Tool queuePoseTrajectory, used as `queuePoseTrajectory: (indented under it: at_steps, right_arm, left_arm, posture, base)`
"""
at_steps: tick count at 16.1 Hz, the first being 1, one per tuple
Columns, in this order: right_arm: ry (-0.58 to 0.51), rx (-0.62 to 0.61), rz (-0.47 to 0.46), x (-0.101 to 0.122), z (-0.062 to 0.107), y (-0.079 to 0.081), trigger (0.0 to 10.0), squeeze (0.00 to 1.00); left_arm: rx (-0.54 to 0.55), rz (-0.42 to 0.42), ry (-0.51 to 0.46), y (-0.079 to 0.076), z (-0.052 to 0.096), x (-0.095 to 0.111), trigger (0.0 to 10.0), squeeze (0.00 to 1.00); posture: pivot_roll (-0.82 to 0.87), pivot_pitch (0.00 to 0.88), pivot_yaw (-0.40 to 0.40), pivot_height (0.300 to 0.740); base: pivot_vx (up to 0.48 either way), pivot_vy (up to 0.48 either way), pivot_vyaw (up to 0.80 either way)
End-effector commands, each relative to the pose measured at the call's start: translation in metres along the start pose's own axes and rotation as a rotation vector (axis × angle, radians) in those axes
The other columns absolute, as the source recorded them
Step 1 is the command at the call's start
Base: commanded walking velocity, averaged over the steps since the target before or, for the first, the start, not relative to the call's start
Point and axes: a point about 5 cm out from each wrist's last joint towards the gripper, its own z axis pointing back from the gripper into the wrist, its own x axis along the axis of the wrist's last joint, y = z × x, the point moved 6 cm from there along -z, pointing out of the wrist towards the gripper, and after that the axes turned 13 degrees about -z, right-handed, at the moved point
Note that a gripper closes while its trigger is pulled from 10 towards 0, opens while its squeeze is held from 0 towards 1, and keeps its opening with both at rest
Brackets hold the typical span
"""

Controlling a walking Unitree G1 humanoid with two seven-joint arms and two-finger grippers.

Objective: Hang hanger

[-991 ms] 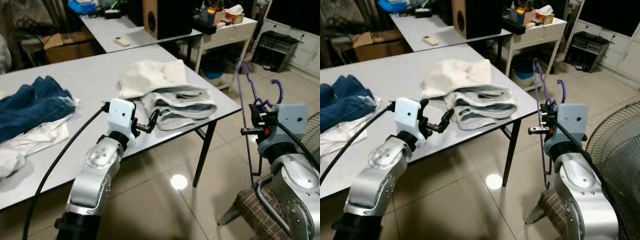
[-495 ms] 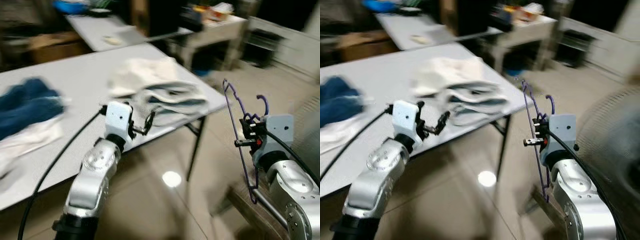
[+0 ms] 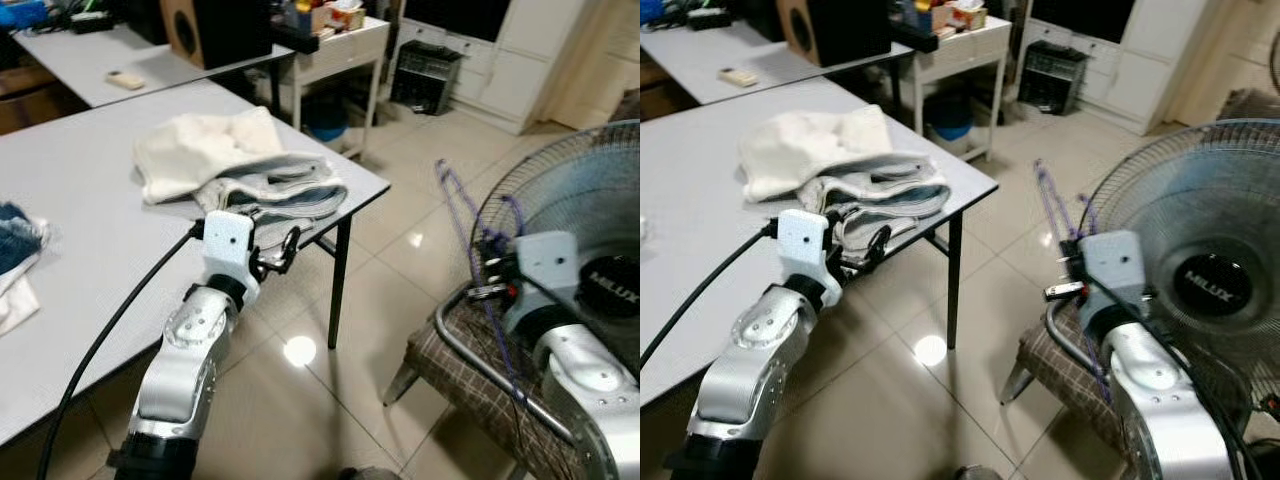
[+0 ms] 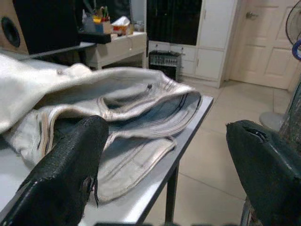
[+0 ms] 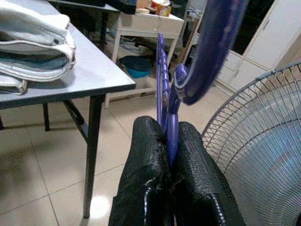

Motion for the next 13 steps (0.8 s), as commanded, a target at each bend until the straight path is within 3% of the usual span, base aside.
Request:
queuePoseTrajectory:
  at_steps: [1,4,9,11,13]
  right_arm:
    - [-0.016,0.009,0.008,0.005,0.001,0.000,10.0,0.00]
    - [-0.018,0.028,-0.002,0.005,0.000,0.000,10.0,0.00]
    - [-0.030,0.089,0.015,0.009,-0.003,0.009,10.0,0.00]
    - [-0.019,0.144,0.066,0.007,-0.002,0.018,10.0,0.00]
    - [-0.033,0.141,0.026,0.008,-0.003,0.019,10.0,0.00]
  left_arm:
    - [0.017,0.006,-0.004,0.001,0.000,0.000,10.0,0.14]
    - [0.045,0.021,-0.005,0.005,0.000,0.001,10.0,0.14]
    - [0.057,-0.047,-0.018,0.012,0.002,0.006,10.0,0.13]
    - [0.060,-0.064,-0.018,0.014,0.001,0.006,10.0,0.13]
    - [0.062,-0.074,-0.017,0.016,0.001,0.007,10.0,0.13]
  posture:
    - [-0.24,0.000,-0.020,0.740]
    - [-0.24,0.000,-0.035,0.740]
    - [-0.23,0.000,-0.030,0.740]
    - [-0.22,0.000,-0.028,0.740]
    - [-0.22,0.000,-0.024,0.740]
  base:
    - [0.345,0.000,0.00]
    - [0.346,0.000,0.00]
    - [0.346,0.000,0.00]
    - [0.337,0.000,0.80]
    - [0.324,0.000,0.40]
